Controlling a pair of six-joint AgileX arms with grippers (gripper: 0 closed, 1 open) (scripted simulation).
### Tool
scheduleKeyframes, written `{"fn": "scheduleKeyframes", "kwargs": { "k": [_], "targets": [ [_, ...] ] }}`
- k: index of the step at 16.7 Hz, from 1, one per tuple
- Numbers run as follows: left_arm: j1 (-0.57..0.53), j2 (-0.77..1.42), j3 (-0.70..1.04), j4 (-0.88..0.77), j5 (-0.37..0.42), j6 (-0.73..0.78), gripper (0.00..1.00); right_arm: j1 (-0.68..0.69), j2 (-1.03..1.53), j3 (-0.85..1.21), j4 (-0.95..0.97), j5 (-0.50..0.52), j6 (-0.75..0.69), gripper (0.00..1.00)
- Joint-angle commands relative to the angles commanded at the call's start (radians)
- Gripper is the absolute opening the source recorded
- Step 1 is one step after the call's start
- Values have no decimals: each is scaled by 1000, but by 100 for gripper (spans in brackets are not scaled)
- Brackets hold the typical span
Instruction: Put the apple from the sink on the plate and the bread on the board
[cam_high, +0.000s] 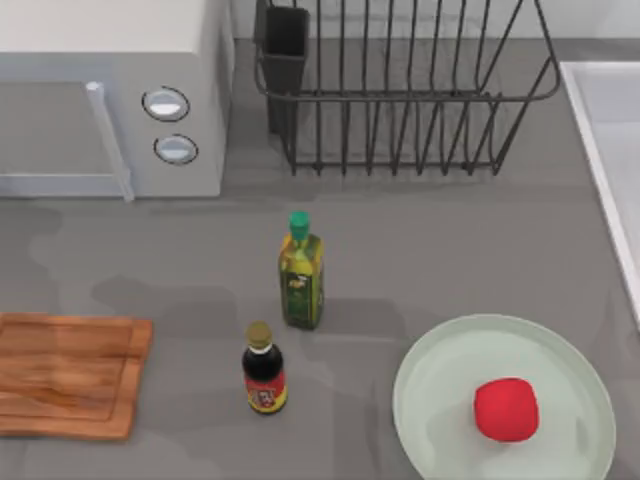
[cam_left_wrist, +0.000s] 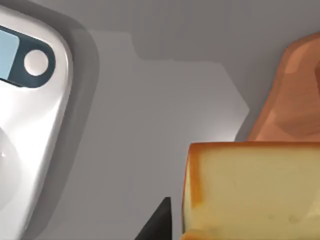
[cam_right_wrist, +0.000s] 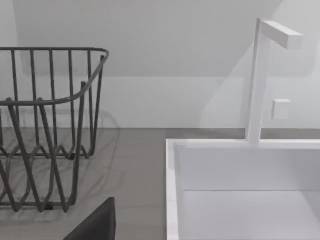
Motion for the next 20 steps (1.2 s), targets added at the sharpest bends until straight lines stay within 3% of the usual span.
{"fn": "scheduleKeyframes", "kwargs": {
  "k": [15,20],
  "targets": [
    [-177,-337,-407,287,1,1605,0,0,0,0,0,0,0,100],
    [-230,-433,-527,374,0,2077,0,0,0,0,0,0,0,100]
  ]
}}
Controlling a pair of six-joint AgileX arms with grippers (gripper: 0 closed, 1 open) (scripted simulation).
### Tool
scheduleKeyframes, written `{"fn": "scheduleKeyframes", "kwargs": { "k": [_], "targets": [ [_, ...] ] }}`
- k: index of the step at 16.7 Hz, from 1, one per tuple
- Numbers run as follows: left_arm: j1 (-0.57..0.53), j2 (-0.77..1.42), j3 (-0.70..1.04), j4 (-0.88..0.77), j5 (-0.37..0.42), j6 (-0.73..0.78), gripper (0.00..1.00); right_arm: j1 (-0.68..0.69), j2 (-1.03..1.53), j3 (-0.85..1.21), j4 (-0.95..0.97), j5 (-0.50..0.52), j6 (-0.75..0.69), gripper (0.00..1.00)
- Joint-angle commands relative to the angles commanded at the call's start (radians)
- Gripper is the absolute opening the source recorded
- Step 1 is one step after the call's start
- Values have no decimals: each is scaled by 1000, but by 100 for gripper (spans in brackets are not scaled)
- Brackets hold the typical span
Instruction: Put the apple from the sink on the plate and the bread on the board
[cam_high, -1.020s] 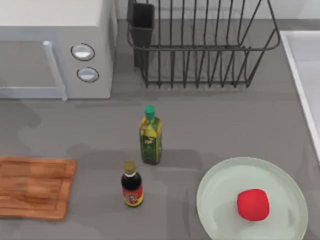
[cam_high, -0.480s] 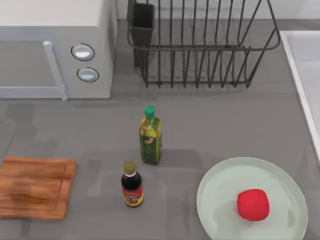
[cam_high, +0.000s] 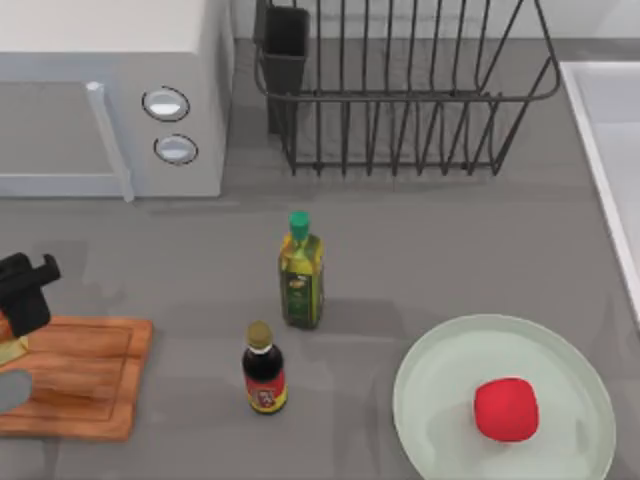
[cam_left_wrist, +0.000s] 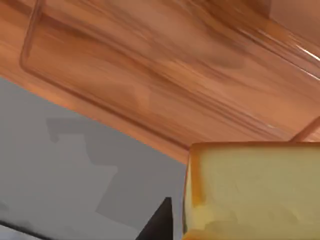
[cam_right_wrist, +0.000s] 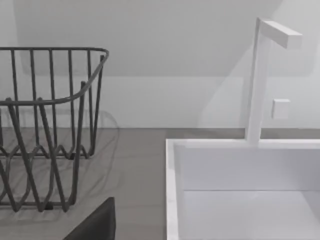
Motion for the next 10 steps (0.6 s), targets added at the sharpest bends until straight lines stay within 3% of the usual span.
{"fn": "scheduleKeyframes", "kwargs": {
  "k": [5,10],
  "targets": [
    [-35,-63,-79,58,-1,313,0,0,0,0,0,0,0,100],
    [-45,-80,-100,74,-1,399,0,0,0,0,0,0,0,100]
  ]
}}
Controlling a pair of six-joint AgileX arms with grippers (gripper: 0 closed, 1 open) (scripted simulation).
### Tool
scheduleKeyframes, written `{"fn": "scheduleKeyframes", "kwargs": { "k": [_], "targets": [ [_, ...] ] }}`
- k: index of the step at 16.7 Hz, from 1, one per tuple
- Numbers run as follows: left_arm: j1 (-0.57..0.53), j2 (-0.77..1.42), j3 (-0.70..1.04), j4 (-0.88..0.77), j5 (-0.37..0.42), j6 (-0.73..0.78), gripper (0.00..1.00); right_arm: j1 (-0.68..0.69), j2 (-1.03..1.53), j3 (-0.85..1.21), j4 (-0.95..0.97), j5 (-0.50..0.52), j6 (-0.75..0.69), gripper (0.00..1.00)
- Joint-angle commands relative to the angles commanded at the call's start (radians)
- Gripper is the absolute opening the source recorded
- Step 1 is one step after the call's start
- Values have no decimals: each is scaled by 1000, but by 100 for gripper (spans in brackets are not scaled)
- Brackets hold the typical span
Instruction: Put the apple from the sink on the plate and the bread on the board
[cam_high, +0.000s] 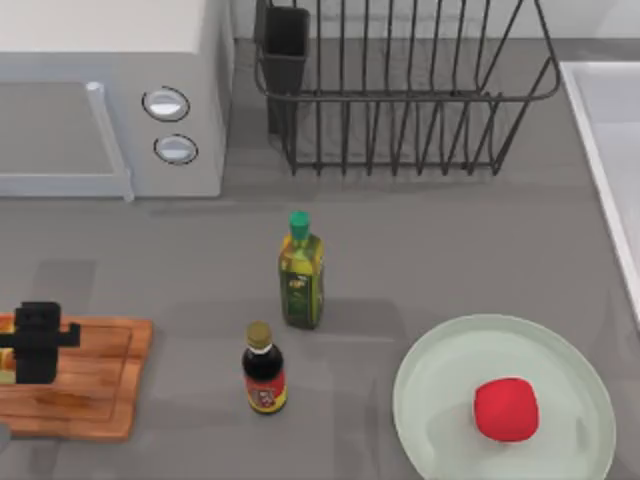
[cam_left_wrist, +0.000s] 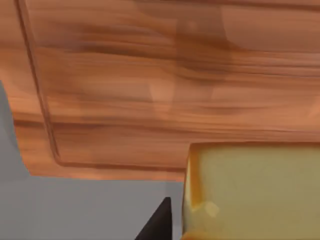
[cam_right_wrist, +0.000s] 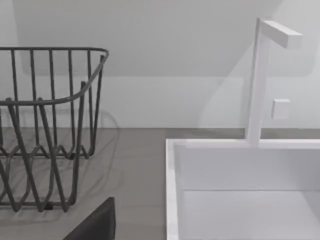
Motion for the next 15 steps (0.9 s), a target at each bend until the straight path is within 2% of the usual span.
{"fn": "scheduleKeyframes", "kwargs": {
  "k": [7,15],
  "targets": [
    [4,12,1,14,1,1,0,0,0,0,0,0,0,100],
    [0,101,-29,173,-1,2,0,0,0,0,0,0,0,100]
  ]
}}
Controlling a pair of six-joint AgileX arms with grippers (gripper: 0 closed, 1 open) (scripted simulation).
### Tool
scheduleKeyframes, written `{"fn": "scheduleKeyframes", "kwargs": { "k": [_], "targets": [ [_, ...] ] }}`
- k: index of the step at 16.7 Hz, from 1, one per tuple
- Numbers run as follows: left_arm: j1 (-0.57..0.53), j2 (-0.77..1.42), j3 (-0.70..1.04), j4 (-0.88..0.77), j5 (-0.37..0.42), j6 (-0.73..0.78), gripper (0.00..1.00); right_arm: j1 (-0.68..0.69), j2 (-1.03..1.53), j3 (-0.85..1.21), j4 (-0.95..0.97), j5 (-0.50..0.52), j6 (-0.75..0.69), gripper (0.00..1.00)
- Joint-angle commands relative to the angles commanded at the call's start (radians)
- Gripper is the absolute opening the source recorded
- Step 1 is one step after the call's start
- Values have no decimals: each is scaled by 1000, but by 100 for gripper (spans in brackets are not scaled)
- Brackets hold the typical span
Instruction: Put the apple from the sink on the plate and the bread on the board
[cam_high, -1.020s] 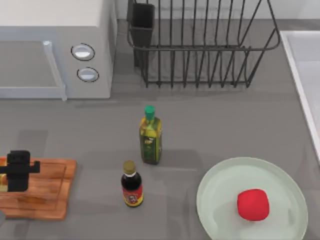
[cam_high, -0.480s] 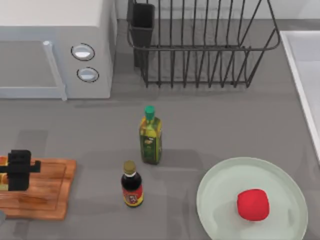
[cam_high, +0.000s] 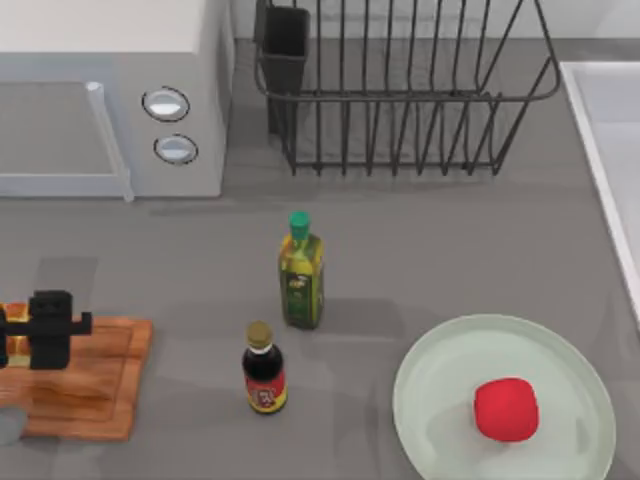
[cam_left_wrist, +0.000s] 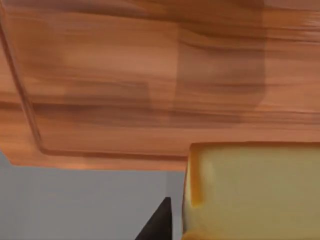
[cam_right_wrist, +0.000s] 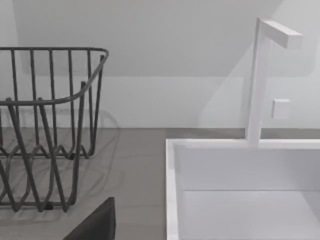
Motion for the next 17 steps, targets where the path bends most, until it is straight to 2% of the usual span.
{"fn": "scheduleKeyframes", "kwargs": {
  "k": [5,10,17],
  "targets": [
    [-2,62,-35,76,0,0,0,0,0,0,0,0,0,100],
    [-2,76,-47,80,0,0,0,0,0,0,0,0,0,100],
    [-2,76,-47,80,0,0,53,0,0,0,0,0,0,100]
  ]
}}
